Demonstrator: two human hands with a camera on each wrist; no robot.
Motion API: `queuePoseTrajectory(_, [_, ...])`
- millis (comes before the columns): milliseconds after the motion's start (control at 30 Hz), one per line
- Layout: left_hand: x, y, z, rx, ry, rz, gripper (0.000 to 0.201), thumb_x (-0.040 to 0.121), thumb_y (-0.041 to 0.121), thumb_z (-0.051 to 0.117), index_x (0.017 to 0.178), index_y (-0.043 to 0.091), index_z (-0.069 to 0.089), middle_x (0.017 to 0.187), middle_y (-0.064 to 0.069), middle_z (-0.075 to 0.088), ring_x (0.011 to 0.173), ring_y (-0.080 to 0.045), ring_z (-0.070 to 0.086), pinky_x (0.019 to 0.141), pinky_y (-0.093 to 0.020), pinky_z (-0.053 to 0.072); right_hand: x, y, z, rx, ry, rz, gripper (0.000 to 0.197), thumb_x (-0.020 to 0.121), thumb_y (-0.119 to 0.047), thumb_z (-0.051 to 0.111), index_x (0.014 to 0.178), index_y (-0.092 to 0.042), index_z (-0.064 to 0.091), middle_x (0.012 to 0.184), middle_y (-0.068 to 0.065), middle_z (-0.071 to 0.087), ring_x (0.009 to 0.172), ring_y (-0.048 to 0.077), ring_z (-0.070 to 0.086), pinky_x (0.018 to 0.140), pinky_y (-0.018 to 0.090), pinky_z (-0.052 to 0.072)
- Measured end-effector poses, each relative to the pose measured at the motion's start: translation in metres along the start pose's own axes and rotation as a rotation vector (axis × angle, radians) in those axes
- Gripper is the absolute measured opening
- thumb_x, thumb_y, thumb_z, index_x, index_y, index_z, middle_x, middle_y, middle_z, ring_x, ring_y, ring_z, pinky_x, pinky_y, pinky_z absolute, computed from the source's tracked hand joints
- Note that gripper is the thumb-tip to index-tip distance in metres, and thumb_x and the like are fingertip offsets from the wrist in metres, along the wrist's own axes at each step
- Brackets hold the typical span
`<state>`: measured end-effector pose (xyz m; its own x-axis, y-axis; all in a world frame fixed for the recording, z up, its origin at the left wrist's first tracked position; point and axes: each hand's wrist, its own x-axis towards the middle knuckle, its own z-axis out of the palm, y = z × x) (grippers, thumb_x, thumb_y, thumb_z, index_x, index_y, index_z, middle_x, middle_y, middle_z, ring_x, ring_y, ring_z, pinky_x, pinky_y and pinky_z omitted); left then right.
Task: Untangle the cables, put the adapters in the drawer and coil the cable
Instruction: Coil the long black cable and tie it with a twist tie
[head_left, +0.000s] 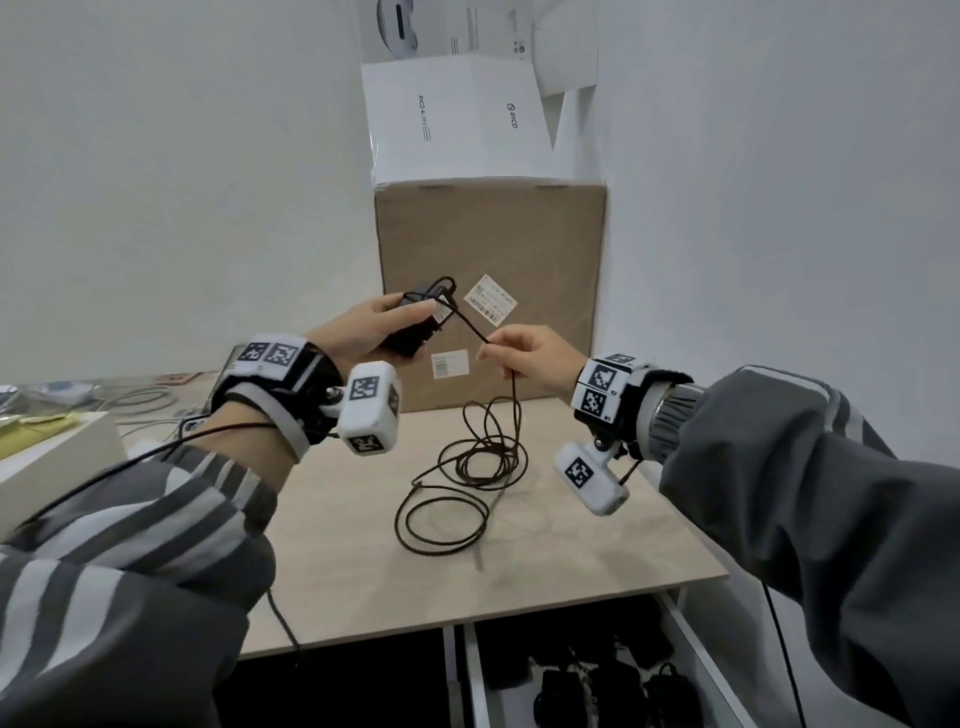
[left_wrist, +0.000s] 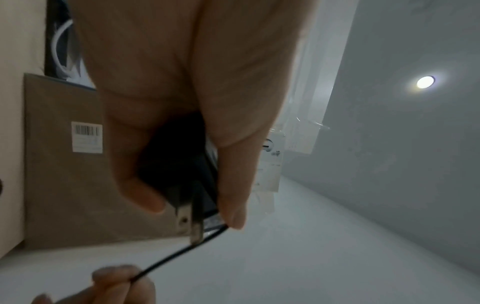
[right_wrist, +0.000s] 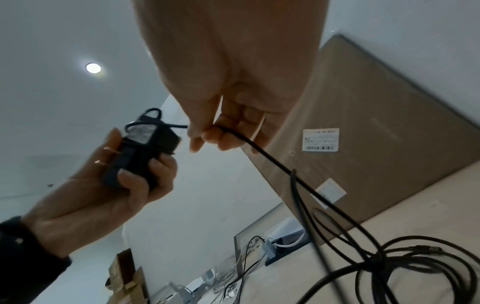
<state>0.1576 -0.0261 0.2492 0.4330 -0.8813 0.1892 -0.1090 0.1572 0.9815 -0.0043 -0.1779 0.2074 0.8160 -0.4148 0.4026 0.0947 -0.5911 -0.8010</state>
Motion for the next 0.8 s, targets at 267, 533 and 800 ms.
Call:
queuePoseTrajectory(267, [-0.004, -0.01, 0.024, -0.155, -0.203, 0.056, 0.03, 0.089, 0.039, 0.053, 0.097, 0.01, 0.056, 0.07, -0.003, 0.056, 0.055, -0.011, 0.053, 0.045, -0.02, 0.043, 0.013, 0.008, 0.026, 0.092, -0.162, 0.05, 0.019, 0.091, -0.017, 0.063, 0.103, -0.005, 0.072, 0.077, 0.012, 0.053, 0.061, 0.011, 0.04, 0.06, 0.022, 0.035])
queuePoseTrajectory(533, [0.0, -0.011, 0.013, 0.639, -0.309, -0.205, 0.028, 0.084, 0.023, 0.07, 0.107, 0.015, 0.056, 0.088, -0.007, 0.062, 0.064, -0.014, 0.062, 0.046, -0.022, 0.049, 0.05, 0.005, -0.002, -0.447, -0.307, 0.032, 0.013, 0.085, -0.014, 0.07, 0.072, -0.019, 0.069, 0.063, -0.013, 0.062, 0.061, -0.003, 0.052, 0.067, 0.015, 0.04])
queuePoseTrajectory(800, [0.067, -0.006, -0.003, 1.274, 0.287, -0.054, 0.045, 0.071, 0.046, 0.072, 0.098, 0.012, 0.058, 0.087, -0.004, 0.065, 0.078, -0.023, 0.063, 0.061, -0.031, 0.053, 0.111, -0.03, 0.024, -0.716, -0.183, 0.011, 0.026, 0.096, -0.026, 0.051, 0.094, -0.006, 0.066, 0.091, 0.011, 0.068, 0.08, 0.024, 0.065, 0.066, 0.028, 0.042])
